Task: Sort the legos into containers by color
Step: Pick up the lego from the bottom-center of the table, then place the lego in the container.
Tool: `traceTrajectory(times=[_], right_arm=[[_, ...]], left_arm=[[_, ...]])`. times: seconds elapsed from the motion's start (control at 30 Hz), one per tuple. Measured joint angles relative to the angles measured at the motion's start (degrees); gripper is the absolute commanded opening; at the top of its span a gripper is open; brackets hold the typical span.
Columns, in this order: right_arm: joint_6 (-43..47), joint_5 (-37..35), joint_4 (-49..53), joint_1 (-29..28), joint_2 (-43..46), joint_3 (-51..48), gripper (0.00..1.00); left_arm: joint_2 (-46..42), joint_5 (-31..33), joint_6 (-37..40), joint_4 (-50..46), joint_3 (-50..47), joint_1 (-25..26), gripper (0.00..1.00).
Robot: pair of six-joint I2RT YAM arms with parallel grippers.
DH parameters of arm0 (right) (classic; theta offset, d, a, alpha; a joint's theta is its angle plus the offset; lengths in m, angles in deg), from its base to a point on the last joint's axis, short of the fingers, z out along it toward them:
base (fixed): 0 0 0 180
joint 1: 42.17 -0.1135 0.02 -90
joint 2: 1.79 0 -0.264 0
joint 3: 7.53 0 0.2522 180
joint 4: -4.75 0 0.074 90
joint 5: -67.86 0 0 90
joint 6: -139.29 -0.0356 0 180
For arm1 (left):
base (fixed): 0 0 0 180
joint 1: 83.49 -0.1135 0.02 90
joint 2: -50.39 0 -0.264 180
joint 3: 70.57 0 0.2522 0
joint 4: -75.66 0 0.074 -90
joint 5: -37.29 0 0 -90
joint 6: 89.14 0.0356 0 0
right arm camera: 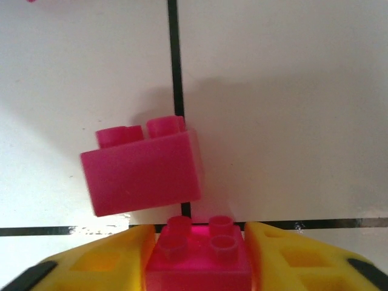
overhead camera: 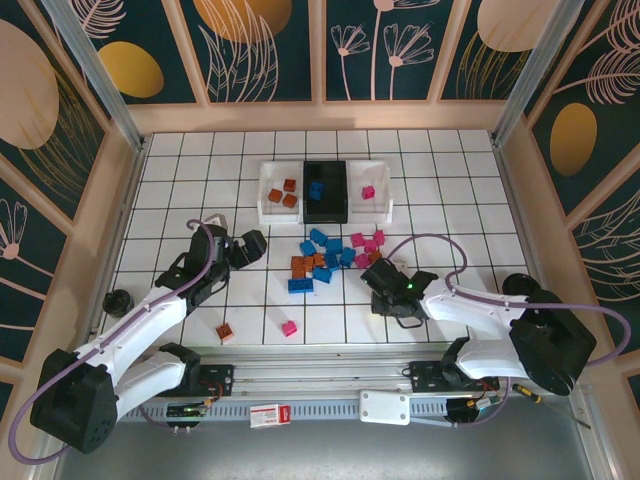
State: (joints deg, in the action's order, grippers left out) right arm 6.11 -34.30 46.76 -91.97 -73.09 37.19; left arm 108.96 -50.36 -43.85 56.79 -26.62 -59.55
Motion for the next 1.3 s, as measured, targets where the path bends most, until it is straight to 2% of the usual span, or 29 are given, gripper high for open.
traceTrajectory(times=[0.17, 0.27, 0.47, 0.57, 0.77, 0.97, 1.13, 1.2, 1.3], right_arm=[[1.0, 0.9, 0.1, 0.0, 1.5, -0.1, 0.26], [1.6, 1.6, 1.5, 0.0, 4.6, 0.7, 0.24], [6.8, 1.4, 1.7, 3.2, 6.5, 13.2, 0.24], [10.1, 1.1, -2.7, 6.8, 2.4, 19.9, 0.24], [14.9, 1.1, -11.8, 13.4, -13.6, 30.8, 0.24], [17.0, -1.4, -16.1, 18.0, -26.9, 38.3, 0.24], [16.7, -1.2, -18.4, 21.3, -30.6, 40.6, 0.31], [15.9, -0.2, -19.5, 22.8, -31.7, 41.4, 0.37], [15.0, 1.3, -20.3, 24.1, -33.7, 42.7, 0.51]], left_arm=[[0.0, 0.0, 0.0, 0.0, 0.0, 0.0, 0.99], [0.2, 0.0, 0.0, 0.0, 0.0, 0.0, 0.99], [0.3, -0.7, 0.0, 0.2, 0.0, 0.0, 0.99], [0.3, -1.1, 0.0, 0.2, 0.0, 0.0, 0.99], [-0.2, -2.6, 0.0, 0.2, 0.1, 0.0, 0.99], [-1.3, -3.5, 0.1, 0.2, 0.1, 0.0, 0.99], [-1.4, -4.3, 0.5, 0.2, 0.1, 0.0, 0.99], [-1.4, -4.8, 0.7, 0.2, 0.1, 0.0, 0.99], [-1.6, -5.0, 0.9, 0.3, 0.1, 0.0, 0.99]])
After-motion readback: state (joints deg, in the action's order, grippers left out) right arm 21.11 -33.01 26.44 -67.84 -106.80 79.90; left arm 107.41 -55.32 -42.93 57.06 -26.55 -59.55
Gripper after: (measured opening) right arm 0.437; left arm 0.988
